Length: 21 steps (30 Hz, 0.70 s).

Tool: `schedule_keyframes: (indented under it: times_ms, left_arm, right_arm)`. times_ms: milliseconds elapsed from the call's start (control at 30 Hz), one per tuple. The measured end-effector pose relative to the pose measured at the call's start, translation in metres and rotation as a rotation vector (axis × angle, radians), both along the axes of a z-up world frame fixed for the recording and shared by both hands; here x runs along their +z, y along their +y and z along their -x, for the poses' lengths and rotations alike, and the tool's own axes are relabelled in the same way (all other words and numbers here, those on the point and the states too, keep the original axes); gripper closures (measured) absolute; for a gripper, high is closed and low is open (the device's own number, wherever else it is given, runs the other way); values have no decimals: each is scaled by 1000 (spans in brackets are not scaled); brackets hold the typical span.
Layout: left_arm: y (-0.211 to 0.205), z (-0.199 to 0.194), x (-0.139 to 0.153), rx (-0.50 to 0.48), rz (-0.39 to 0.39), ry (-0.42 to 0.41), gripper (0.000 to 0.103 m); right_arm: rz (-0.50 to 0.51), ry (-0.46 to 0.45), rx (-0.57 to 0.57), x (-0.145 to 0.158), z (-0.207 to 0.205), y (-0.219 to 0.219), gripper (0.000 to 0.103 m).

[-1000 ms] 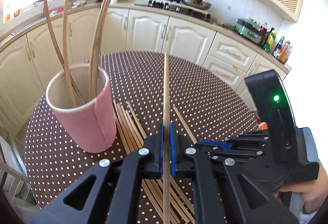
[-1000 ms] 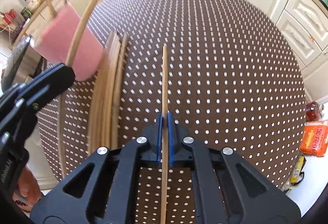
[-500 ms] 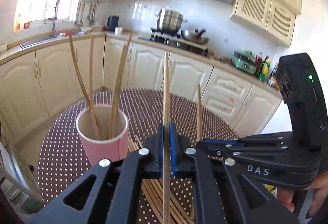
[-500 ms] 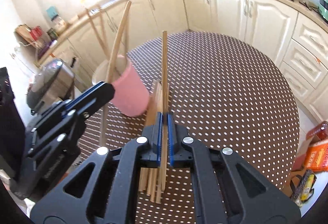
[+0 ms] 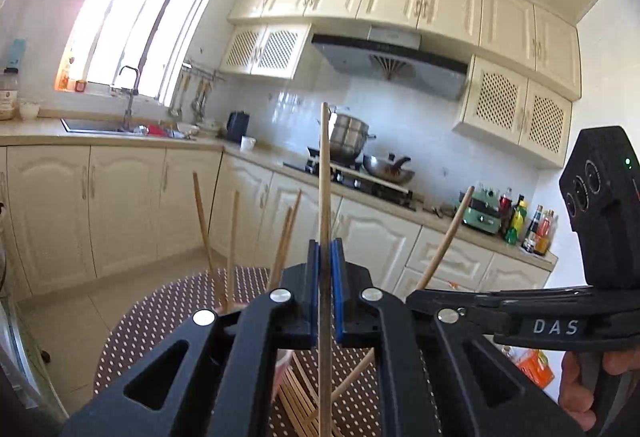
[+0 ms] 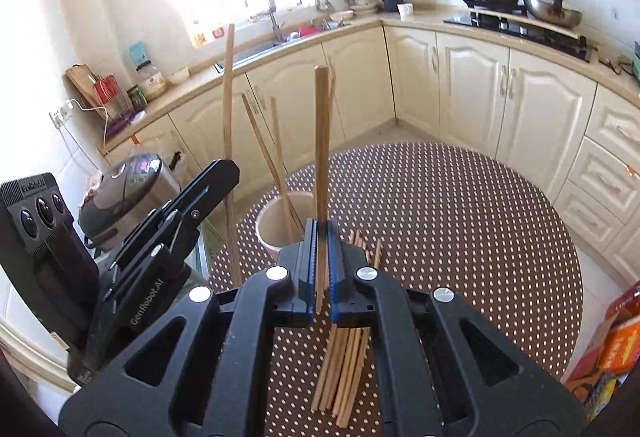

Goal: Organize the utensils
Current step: 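Carry both chopsticks over the pink cup, lower them in, open both grippers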

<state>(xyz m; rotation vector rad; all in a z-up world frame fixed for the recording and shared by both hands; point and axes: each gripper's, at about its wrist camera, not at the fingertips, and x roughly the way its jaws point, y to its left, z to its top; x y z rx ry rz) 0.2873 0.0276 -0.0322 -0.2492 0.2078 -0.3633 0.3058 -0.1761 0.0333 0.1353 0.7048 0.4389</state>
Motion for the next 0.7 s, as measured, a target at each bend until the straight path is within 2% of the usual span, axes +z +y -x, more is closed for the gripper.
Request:
schedule_keyframes:
  times_ms: [400,700]
  left_arm:
    - [24,-26,15,90,36,-119,97]
    - [30,-48,17,175,34,-205,97]
  right_arm:
    - [-31,-55,21,29,-11,16,98]
    - [-54,-97,24,46,-18,21,98]
